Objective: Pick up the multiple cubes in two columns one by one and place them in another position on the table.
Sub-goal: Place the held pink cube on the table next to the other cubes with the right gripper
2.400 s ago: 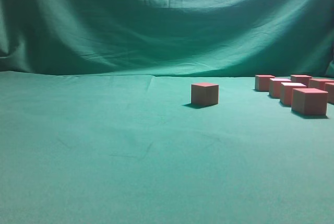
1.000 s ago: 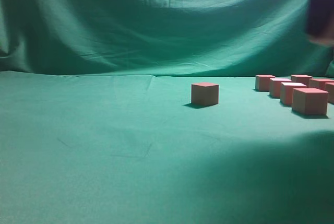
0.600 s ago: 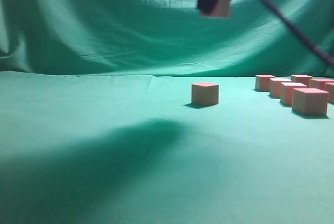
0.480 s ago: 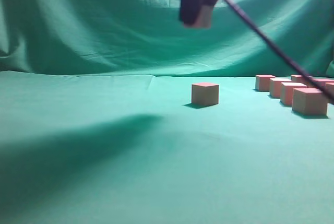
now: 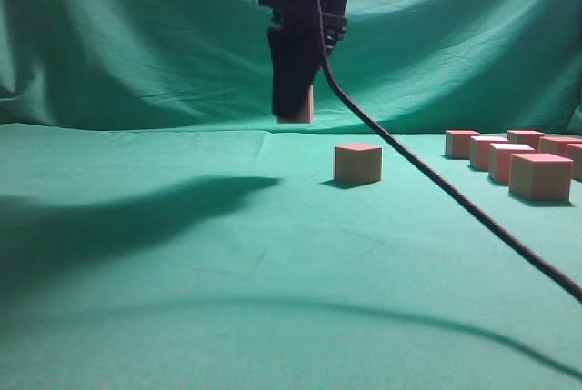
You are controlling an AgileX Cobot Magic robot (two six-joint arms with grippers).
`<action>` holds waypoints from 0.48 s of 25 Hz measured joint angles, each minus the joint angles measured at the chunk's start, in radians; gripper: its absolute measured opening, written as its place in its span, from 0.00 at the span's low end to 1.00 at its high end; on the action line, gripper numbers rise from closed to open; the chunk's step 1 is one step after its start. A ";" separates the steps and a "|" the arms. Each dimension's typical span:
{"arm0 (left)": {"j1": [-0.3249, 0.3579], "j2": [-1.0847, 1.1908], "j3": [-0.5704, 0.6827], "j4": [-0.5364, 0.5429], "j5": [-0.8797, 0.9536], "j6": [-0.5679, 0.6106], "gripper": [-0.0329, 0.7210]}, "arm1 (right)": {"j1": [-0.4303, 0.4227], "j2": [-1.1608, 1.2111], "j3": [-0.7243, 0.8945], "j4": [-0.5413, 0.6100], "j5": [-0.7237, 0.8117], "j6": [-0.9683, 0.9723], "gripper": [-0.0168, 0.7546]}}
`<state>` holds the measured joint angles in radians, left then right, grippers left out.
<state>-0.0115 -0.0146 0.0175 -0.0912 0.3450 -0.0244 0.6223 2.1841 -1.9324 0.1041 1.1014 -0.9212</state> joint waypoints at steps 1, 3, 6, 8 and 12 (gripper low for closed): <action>0.000 0.000 0.000 0.000 0.000 0.000 0.04 | 0.000 0.012 0.000 0.000 0.000 -0.027 0.36; 0.000 0.000 0.000 0.000 0.000 0.000 0.04 | 0.000 0.025 0.000 0.002 -0.009 -0.054 0.36; 0.000 0.000 0.000 0.000 0.000 0.000 0.04 | 0.000 0.054 0.000 0.009 -0.037 -0.064 0.36; 0.000 0.000 0.000 0.000 0.000 0.000 0.04 | 0.000 0.072 0.000 0.011 -0.051 -0.066 0.36; 0.000 0.000 0.000 0.000 0.000 0.000 0.04 | 0.000 0.099 0.000 0.011 -0.057 -0.069 0.36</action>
<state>-0.0115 -0.0146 0.0175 -0.0912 0.3450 -0.0244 0.6223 2.2835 -1.9324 0.1151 1.0444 -0.9899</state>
